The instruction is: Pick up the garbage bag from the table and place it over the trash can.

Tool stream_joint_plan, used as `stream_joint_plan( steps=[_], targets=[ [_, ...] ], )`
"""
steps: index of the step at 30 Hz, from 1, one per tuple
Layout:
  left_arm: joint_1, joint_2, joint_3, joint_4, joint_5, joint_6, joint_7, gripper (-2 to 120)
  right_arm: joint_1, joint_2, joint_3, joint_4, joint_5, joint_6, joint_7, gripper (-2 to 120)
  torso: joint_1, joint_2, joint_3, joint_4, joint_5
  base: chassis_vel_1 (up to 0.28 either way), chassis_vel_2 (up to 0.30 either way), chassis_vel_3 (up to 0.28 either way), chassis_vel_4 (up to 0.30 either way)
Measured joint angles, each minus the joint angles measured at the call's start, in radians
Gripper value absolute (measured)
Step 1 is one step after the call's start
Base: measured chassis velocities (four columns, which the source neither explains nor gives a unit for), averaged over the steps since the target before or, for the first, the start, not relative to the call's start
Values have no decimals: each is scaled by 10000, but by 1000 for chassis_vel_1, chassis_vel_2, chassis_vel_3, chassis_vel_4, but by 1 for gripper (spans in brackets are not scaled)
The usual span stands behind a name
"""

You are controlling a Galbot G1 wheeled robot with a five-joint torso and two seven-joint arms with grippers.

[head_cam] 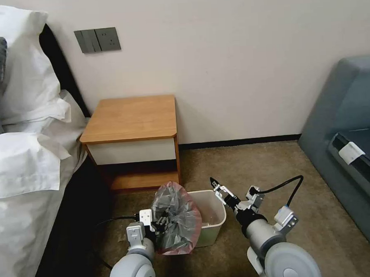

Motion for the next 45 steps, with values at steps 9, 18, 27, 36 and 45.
stream_joint_plan(
  steps=[9, 18, 27, 36, 45],
  targets=[
    [18, 32, -48, -31, -495, -402, -380, 12, 152, 0, 68, 58, -8, 4, -6, 100, 0, 0, 0, -2, 0, 0, 0, 0, 0],
    [635, 180, -357, -647, -1050, -2517, 19, 7, 524, -738, 381, 633, -185, 38, -187, 100, 0, 0, 0, 2, 1, 0, 0, 0, 0],
    [1617, 348, -1295, -1857, -126, -4469, 1485, 7, 1228, -3744, 357, 1841, 961, -709, -1889, 100, 0, 0, 0, 3, 4, 0, 0, 0, 0],
    [1849, 411, -1722, -2640, 596, -5169, 2115, 7, 3444, -6023, -1336, 2230, 2063, -1387, -1664, 100, 0, 0, 0, 1, 2, 0, 0, 0, 0],
    [2000, 379, -1791, -2740, 1743, -5704, 2735, 7, 4414, -5840, -2031, 2216, 1702, -1977, -949, 100, 0, 0, 0, 0, 0, 0, 0, 0, 0]
  ],
)
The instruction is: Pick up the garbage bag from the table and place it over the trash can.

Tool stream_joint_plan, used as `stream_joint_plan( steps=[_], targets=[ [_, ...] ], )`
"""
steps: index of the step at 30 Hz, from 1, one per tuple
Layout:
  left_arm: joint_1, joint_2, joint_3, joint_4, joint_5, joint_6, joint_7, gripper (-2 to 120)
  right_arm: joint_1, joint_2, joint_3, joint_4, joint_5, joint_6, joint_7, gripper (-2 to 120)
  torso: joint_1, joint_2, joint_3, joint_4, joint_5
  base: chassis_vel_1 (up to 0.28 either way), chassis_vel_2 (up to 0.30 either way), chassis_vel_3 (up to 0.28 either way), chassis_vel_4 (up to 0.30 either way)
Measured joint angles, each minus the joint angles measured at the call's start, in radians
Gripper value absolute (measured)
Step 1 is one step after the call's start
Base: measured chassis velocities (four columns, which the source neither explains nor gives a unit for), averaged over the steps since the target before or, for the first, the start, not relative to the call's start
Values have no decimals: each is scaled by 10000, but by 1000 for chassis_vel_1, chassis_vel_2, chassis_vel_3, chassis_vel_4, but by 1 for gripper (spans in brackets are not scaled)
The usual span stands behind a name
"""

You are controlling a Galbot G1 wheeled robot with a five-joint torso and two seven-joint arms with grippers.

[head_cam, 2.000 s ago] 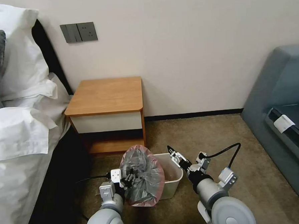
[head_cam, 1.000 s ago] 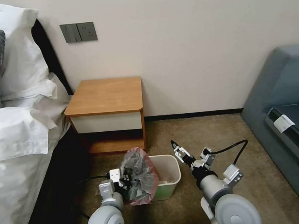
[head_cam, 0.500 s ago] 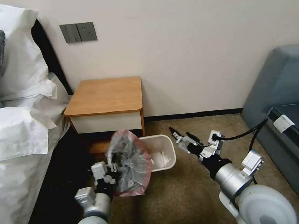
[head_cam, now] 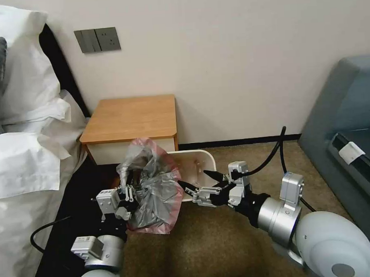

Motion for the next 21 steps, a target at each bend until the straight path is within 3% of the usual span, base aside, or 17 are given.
stream_joint_plan(
  steps=[10, 21],
  targets=[
    [20, -37, 67, 29, 494, -160, 253, 7, 1173, 362, -1095, -482, 151, -25, 193, 100, 0, 0, 0, 0, -1, 0, 0, 0, 0],
    [-9, -12, 75, -61, 522, -170, 291, 7, 2298, 1427, -2297, -1674, -363, 0, 926, 100, 0, 0, 1, 0, -1, 0, 0, 0, 0]
  ],
)
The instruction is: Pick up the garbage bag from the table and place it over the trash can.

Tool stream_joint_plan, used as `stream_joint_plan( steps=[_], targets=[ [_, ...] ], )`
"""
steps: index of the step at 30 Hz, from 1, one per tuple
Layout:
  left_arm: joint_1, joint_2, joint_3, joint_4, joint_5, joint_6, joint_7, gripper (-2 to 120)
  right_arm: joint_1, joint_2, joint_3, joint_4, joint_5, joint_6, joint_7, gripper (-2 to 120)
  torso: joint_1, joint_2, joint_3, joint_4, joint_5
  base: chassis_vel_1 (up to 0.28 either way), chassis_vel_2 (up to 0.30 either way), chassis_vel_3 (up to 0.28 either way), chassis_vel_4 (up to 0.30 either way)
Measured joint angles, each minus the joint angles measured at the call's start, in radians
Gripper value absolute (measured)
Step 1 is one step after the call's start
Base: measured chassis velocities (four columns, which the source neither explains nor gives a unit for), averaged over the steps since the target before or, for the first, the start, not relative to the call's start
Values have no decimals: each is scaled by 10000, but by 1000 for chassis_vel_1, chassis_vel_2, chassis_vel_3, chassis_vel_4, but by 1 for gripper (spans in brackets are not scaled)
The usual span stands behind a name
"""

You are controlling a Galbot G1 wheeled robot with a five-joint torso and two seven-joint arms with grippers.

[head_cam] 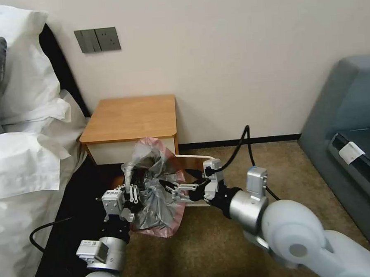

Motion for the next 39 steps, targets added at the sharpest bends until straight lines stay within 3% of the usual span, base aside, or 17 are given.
stream_joint_plan(
  steps=[16, 21, 23, 27, 30, 33, 34, 38, 39],
  targets=[
    [-45, -32, 15, 13, 67, -78, 105, 7, 1125, 658, -632, -1056, 78, 66, 401, 98, 0, 0, 0, 1, 0, 0, 0, 0, 0],
    [-40, -58, 15, 29, 36, -79, 113, 7, 1229, 650, -722, -1164, 21, 158, 194, 80, 0, 0, 0, -1, 0, 0, 0, 0, 0],
    [-40, -58, 15, 30, 26, -76, 114, 7, 1233, 644, -727, -1164, 14, 166, 175, 78, 0, 0, 0, 0, 0, 0, 0, 0, 0],
    [-77, -28, 11, 56, -69, -26, 103, 7, 1226, 541, -769, -1039, -13, 222, 30, 56, 0, 0, 0, 0, 0, 0, 0, 0, 0],
    [-99, -20, 11, 64, -134, 6, 78, 7, 1198, 516, -781, -976, -18, 240, 15, 50, 0, 0, 0, -1, 1, 0, 0, 0, 0],
    [-115, -19, 18, 68, -230, 89, -18, 7, 1164, 476, -783, -882, -54, 254, 7, 39, 0, 0, 0, -1, 1, 0, 0, 0, 0],
    [-128, -19, 29, 69, -341, 168, -156, 7, 1107, 388, -769, -747, -78, 268, -44, 31, 0, 0, 0, 0, 2, 0, 0, 0, 0],
    [-173, -19, 16, 67, -567, 288, -375, 7, 938, 174, -635, -481, -118, 273, -186, 23, 0, 0, -1, 0, 1, 0, 0, 0, 0],
    [-199, -21, 8, 53, -685, 349, -448, 7, 818, 54, -521, -326, -126, 273, -266, 14, 0, 0, -1, -1, 1, 0, 0, 0, 0]
  ],
)
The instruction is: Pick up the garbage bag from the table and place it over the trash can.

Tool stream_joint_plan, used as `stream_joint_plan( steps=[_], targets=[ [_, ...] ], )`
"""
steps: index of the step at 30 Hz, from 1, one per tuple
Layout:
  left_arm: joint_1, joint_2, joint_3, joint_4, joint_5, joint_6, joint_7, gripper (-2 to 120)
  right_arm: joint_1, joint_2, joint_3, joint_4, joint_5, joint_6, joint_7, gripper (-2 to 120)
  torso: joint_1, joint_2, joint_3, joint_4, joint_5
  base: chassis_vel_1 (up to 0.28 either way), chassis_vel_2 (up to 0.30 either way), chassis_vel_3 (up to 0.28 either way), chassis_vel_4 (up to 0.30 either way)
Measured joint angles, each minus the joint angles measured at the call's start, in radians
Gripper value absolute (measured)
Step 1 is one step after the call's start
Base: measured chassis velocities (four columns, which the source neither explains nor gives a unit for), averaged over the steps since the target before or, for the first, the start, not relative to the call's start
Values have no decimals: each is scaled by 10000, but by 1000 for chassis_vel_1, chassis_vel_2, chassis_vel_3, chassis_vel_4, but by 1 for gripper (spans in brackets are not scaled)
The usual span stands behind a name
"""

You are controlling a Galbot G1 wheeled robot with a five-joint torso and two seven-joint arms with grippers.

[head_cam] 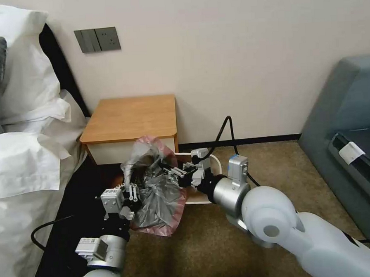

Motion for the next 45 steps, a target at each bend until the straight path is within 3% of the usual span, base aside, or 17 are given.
stream_joint_plan(
  steps=[4, 16, 25, 32, 35, 37, 45],
  targets=[
    [-14, -23, 22, -17, -35, 25, -16, 7, -98, -71, 116, 68, -2, 7, -111, 0, 0, 0, 0, 0, 0, 0, 0, 0, 0],
    [64, -53, 21, -119, 61, 28, 19, 7, -213, 5, 461, 376, 154, 145, -85, 0, 0, 0, 0, 1, 0, 0, 0, 0, 0],
    [42, -149, 89, 144, 228, 141, -113, 7, -237, -1066, 1936, 1353, 1362, 148, -76, 0, 0, 0, 0, 1, 0, 0, 0, 0, 0],
    [87, -195, 149, -19, 237, 77, -22, 7, -1563, -1457, 2469, 1596, 571, -452, -928, 0, 1, 0, 0, -1, 0, 0, 0, 0, 0],
    [108, -180, 86, -71, 346, -72, 154, 7, -1991, -1344, 2255, 1615, -60, -600, -844, 15, 0, 0, 0, -2, 0, 0, 0, 0, 0],
    [111, -180, 84, -72, 386, -118, 225, 7, -1954, -1243, 2113, 1576, -104, -644, -645, 18, 0, 0, 0, -1, 1, 0, 0, 0, 0],
    [147, -206, 90, -95, 522, -319, 599, 7, -1200, -686, 1288, 1023, -824, -779, -300, 52, 0, 0, 0, 1, -2, 0, 0, 0, 0]
  ],
)
